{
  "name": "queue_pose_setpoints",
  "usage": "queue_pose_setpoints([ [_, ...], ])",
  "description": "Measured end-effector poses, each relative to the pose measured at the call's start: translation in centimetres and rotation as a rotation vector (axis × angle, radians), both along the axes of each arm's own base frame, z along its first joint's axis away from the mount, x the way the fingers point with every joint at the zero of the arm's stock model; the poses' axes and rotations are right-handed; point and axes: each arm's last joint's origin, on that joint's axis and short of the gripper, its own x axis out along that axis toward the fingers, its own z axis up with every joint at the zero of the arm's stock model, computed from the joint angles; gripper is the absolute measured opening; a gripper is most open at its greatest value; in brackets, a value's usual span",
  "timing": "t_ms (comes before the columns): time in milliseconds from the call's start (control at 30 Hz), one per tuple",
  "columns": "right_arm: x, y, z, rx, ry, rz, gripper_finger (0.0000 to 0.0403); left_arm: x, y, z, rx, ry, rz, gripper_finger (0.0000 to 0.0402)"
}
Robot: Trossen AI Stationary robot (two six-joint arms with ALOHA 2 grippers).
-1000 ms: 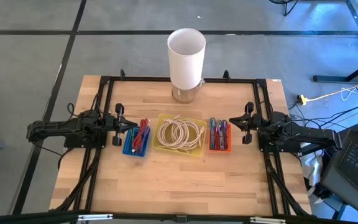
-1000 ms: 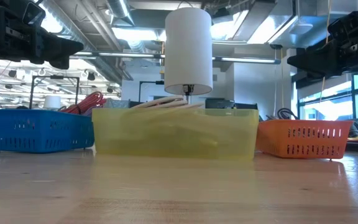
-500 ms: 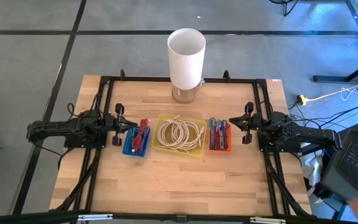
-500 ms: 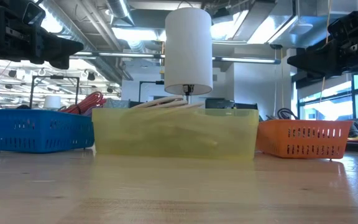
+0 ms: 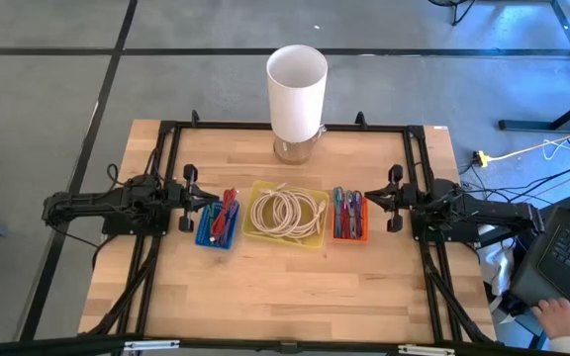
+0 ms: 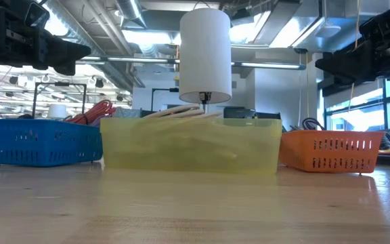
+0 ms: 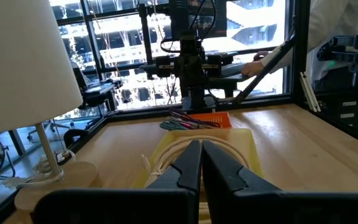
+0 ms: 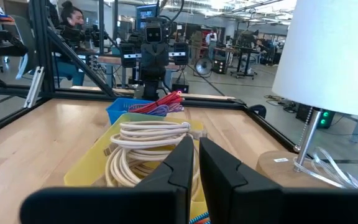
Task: Pick & Place USB Port
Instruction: Return to Home Position
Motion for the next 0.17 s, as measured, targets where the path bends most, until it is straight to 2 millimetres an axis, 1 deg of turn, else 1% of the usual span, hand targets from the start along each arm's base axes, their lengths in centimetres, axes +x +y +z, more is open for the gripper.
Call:
queue_pose_setpoints([
  [167,0.00,0.00,-0.01,0.000,0.001,-0.001,0.0031,0.00,0.00,0.00,0.000,0.000,0.000,0.0006],
])
